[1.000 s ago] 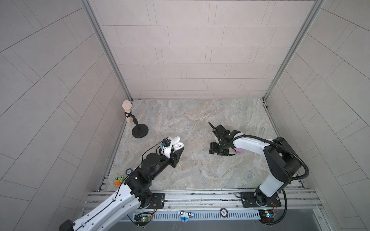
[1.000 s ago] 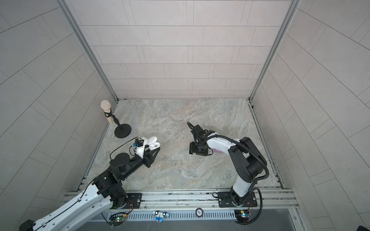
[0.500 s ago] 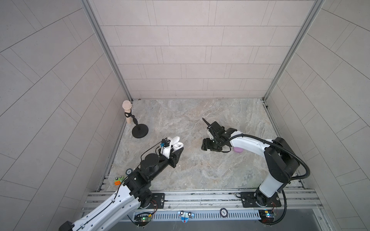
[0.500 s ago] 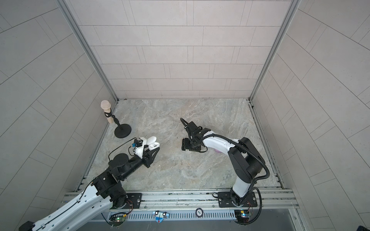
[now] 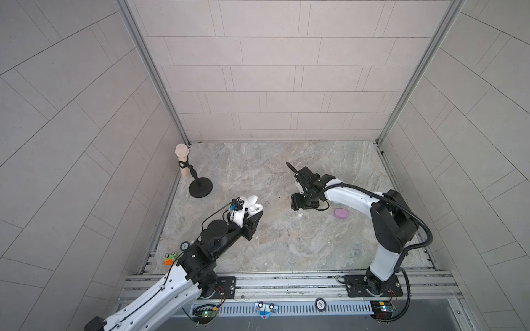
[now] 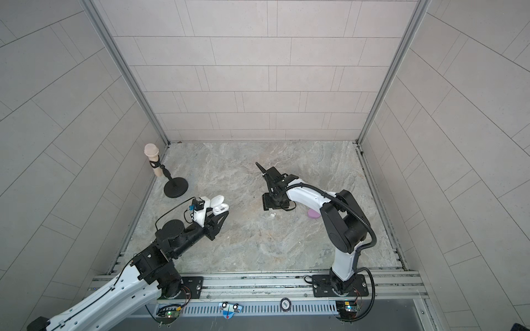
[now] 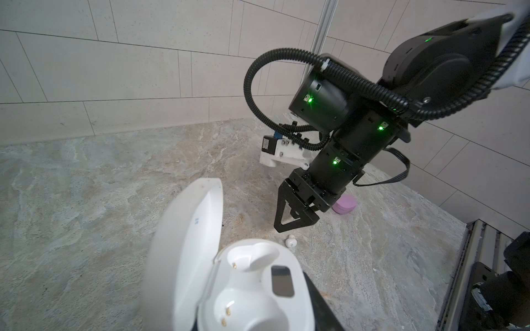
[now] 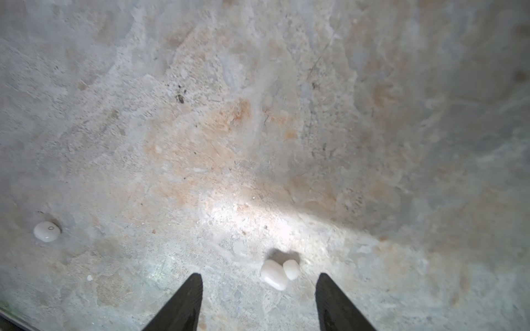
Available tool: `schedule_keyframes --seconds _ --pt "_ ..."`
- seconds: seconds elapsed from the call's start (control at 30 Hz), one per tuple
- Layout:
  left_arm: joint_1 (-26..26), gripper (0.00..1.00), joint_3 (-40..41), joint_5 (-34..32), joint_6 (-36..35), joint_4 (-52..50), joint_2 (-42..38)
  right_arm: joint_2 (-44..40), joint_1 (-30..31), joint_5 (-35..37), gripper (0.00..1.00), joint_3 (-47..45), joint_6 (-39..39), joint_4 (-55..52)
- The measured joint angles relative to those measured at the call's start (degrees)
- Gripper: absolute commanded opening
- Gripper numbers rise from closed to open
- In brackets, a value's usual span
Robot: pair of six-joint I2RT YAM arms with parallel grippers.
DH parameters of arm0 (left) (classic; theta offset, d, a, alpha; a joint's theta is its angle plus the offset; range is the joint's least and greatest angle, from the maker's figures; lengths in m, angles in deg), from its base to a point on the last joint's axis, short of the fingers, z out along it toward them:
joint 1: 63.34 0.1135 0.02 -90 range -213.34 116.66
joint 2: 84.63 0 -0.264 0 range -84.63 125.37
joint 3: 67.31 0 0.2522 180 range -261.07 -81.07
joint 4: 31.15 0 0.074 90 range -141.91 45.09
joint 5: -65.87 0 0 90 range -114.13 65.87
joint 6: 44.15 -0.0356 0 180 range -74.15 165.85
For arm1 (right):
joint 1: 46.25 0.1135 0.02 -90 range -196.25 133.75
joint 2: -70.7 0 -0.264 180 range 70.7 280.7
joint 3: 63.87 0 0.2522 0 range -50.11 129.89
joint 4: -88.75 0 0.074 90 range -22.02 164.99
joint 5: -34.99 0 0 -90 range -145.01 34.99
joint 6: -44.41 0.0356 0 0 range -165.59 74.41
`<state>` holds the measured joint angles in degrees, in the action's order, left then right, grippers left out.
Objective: Insert wireless bluetooth earbuds into charging case
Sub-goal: Move the wireless bluetooth earbud to the center of the table, then pick up the wireless bluetooth earbud from the center of the table.
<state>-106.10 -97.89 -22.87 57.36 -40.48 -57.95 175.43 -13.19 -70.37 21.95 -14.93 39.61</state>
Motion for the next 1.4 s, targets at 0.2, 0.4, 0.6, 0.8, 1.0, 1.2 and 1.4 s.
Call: schedule_keyframes --seconds 0.2,0.4,0.6,0.8,1.0,1.2,1.4 --pt "0.0 0.13 0.0 0.0 0.0 0.0 0.0 4.5 -1.2 -2.5 0.70 1.1 -4.7 -1.3" --pt "0.0 0.13 0.0 0.0 -0.2 0.0 -0.2 4.4 -1.2 -5.3 0.70 0.6 -5.6 -0.6" --pt "0.0 0.13 0.0 0.0 -0.6 0.0 -0.3 2.7 -0.9 -7.0 0.71 -2.1 -5.4 1.2" --pt "0.0 0.13 0.0 0.0 -0.6 0.0 -0.3 1.0 -0.1 -8.3 0.71 -4.3 -5.0 1.4" --pt "0.0 0.13 0.0 0.0 -0.6 0.0 -0.3 0.3 0.7 -8.9 0.71 -5.4 -4.7 1.2" --pt "0.0 0.13 0.0 0.0 -0.6 0.0 -0.4 -0.1 1.0 -7.9 0.71 -5.6 -4.5 0.4" --pt "0.0 0.13 0.0 0.1 -0.6 0.0 -0.6 -0.1 1.4 -1.8 0.70 -2.9 -5.4 -4.0"
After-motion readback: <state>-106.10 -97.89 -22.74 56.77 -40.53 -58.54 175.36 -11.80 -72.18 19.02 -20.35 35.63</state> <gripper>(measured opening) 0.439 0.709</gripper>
